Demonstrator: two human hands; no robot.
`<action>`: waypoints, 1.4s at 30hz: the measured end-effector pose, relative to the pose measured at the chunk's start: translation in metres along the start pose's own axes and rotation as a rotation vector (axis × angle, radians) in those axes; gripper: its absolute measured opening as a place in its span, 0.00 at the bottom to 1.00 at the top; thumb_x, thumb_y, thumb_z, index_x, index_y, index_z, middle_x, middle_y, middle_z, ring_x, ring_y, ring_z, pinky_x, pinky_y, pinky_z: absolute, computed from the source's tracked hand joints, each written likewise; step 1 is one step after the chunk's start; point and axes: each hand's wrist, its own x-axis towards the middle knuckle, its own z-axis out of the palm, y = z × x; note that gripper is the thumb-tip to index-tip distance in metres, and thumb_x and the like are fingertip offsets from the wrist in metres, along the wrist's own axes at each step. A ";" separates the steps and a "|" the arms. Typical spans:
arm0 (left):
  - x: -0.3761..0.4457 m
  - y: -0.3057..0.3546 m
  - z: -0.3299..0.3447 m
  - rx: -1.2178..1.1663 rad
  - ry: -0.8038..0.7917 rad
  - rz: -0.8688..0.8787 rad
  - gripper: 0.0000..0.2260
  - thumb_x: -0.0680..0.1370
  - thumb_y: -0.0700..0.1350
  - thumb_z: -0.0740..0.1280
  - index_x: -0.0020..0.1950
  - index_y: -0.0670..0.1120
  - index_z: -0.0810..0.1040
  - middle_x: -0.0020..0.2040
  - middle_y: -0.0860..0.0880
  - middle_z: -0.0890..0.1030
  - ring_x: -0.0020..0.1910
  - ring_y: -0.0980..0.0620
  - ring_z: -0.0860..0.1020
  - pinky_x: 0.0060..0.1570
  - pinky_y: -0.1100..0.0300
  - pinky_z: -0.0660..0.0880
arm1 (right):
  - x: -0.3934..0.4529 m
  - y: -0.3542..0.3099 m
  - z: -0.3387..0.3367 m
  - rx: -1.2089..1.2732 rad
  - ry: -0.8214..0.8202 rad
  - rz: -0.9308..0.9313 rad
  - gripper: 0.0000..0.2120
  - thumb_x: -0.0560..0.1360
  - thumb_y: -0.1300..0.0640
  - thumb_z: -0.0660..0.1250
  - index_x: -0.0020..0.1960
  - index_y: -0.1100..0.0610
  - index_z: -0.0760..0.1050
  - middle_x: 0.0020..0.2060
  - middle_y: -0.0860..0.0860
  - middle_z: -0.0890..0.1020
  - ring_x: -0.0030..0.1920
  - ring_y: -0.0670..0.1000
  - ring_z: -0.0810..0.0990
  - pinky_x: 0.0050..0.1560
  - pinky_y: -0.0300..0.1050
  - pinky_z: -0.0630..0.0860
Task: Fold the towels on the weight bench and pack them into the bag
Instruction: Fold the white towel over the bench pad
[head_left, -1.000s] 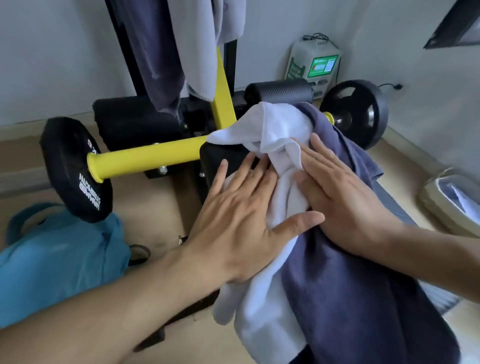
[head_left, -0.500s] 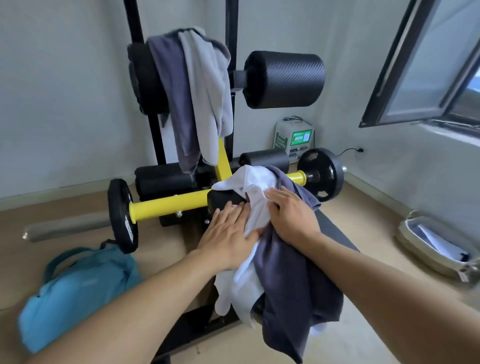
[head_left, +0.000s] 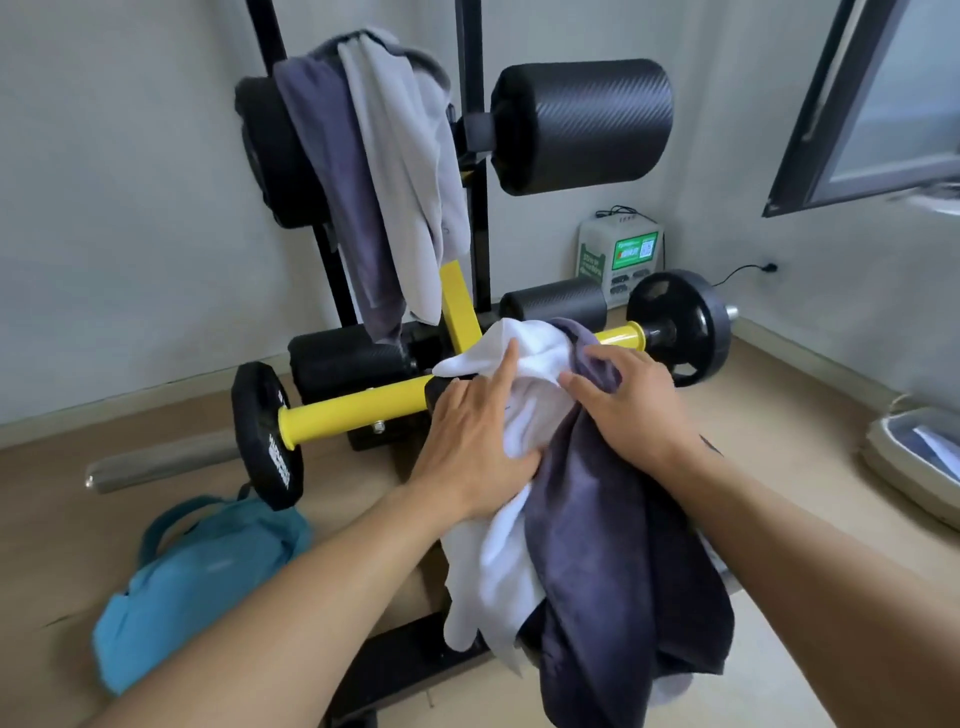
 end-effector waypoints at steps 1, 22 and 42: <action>0.009 0.001 0.000 -0.061 -0.016 -0.068 0.44 0.74 0.57 0.69 0.83 0.57 0.47 0.61 0.52 0.74 0.63 0.48 0.70 0.67 0.52 0.65 | 0.001 0.000 -0.004 -0.026 -0.054 0.047 0.28 0.74 0.42 0.73 0.70 0.51 0.74 0.67 0.50 0.77 0.68 0.53 0.73 0.67 0.48 0.70; 0.035 -0.028 -0.059 -1.002 0.555 -0.492 0.16 0.75 0.53 0.72 0.60 0.49 0.79 0.54 0.50 0.85 0.54 0.51 0.84 0.60 0.46 0.80 | 0.022 -0.004 -0.039 0.317 0.460 0.110 0.19 0.74 0.67 0.58 0.55 0.48 0.79 0.46 0.43 0.82 0.53 0.47 0.80 0.56 0.40 0.75; 0.027 0.033 -0.102 -1.167 0.197 -0.096 0.11 0.68 0.44 0.79 0.36 0.51 0.77 0.42 0.49 0.80 0.44 0.50 0.77 0.45 0.54 0.77 | 0.002 -0.054 -0.042 0.927 -0.549 0.014 0.35 0.72 0.33 0.70 0.70 0.54 0.75 0.66 0.62 0.78 0.67 0.60 0.78 0.66 0.61 0.73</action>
